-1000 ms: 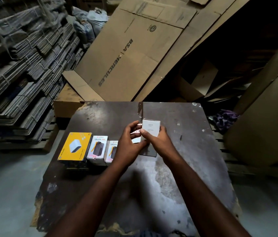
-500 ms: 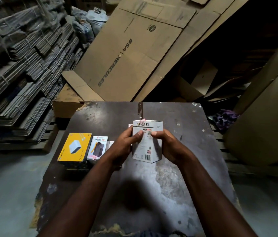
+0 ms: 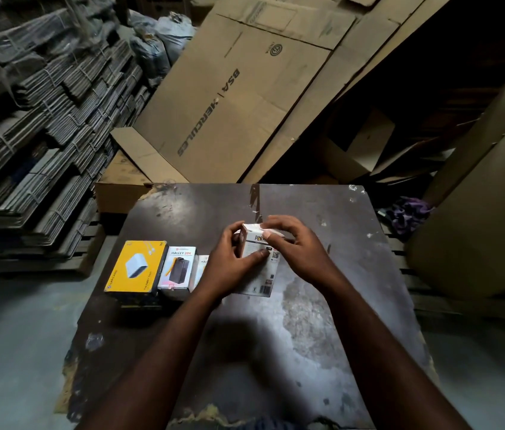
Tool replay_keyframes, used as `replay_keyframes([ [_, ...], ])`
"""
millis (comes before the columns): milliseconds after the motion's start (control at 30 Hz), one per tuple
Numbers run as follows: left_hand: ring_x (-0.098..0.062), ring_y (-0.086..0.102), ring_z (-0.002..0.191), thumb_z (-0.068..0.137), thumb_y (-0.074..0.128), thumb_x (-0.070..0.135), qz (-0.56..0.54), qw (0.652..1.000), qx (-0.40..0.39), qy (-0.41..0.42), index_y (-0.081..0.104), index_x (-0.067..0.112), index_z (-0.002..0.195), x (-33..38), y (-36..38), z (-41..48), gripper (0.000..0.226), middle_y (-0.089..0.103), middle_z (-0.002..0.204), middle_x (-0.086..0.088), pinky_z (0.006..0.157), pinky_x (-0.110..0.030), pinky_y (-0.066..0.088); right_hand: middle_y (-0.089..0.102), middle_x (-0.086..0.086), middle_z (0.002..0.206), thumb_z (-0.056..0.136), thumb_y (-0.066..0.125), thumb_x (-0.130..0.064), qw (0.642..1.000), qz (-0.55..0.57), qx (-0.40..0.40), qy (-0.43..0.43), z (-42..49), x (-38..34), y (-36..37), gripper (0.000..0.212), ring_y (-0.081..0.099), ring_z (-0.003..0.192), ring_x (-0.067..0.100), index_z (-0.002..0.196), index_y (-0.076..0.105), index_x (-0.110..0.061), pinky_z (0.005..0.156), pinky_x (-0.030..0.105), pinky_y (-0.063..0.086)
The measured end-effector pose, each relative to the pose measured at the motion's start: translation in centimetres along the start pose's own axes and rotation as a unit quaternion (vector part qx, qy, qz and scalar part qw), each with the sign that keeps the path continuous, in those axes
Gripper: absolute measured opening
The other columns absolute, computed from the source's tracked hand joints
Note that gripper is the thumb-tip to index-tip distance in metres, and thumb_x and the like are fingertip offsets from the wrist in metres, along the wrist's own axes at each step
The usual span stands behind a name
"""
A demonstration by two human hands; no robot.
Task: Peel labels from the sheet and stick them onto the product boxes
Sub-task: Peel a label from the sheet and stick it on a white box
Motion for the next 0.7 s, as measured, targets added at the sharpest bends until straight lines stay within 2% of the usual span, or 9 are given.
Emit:
replay_keyframes([
  [67,0.0,0.065,0.102,0.073,0.084,0.035,0.015,1.0,0.0,0.004,0.046,0.034,0.132,0.1,0.3,-0.1,0.07,0.063,0.123,0.006,0.093,-0.036,0.057,0.064,-0.004,0.117,0.092,0.067,-0.016,1.0,0.007,0.019,0.004,0.1,0.0,-0.2,0.011,0.063,0.107,0.004,0.101,0.073,-0.018,0.087,0.023,0.052],
  [200,-0.004,0.065,0.103,0.066,0.082,0.045,0.019,1.0,0.003,0.0,0.046,0.035,0.132,0.2,0.3,-0.2,0.076,0.063,0.121,0.008,0.092,-0.038,0.057,0.072,0.003,0.108,0.093,0.063,-0.008,0.997,0.057,0.024,0.042,0.1,0.5,-0.4,0.011,0.069,0.1,0.015,0.101,0.071,-0.008,0.085,0.026,0.055],
  [367,-0.002,0.068,0.097,0.062,0.084,0.046,0.017,1.0,0.01,0.003,0.05,0.035,0.126,0.1,0.2,-0.1,0.074,0.066,0.118,0.005,0.088,-0.034,0.058,0.075,0.005,0.103,0.088,0.068,-0.019,0.997,0.06,0.018,0.054,0.1,0.9,-0.5,0.016,0.071,0.099,0.02,0.101,0.072,-0.01,0.095,0.045,0.056],
  [433,-0.003,0.068,0.097,0.062,0.084,0.045,0.017,1.0,0.007,0.001,0.049,0.034,0.128,0.0,0.2,-0.2,0.075,0.065,0.119,0.004,0.087,-0.032,0.059,0.076,0.004,0.102,0.084,0.071,-0.023,0.997,0.054,0.015,0.056,0.0,1.1,-0.4,0.02,0.071,0.1,0.019,0.101,0.073,-0.012,0.096,0.049,0.055],
  [533,-0.006,0.068,0.099,0.058,0.085,0.052,0.011,1.0,0.007,-0.009,0.05,0.032,0.129,-0.1,0.3,-0.2,0.082,0.066,0.119,0.004,0.088,-0.034,0.059,0.076,0.005,0.103,0.085,0.074,-0.016,0.995,0.074,0.028,0.056,-0.2,1.0,-0.8,0.014,0.072,0.1,0.02,0.097,0.074,-0.009,0.095,0.048,0.056],
  [700,-0.01,0.07,0.1,0.053,0.086,0.056,0.013,0.999,0.004,-0.033,0.051,0.029,0.129,-1.0,0.4,-0.1,0.088,0.068,0.117,0.002,0.089,-0.041,0.059,0.076,0.006,0.1,0.088,0.071,-0.007,0.994,0.08,0.034,0.069,-0.6,0.9,-0.9,0.008,0.073,0.094,0.017,0.095,0.073,-0.006,0.089,0.039,0.059],
])
Point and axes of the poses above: each hand's wrist, its own z-axis towards the middle knuckle, its own y-axis out of the palm, x = y × z, the point moved 9 cm from there along z, towards the middle knuckle
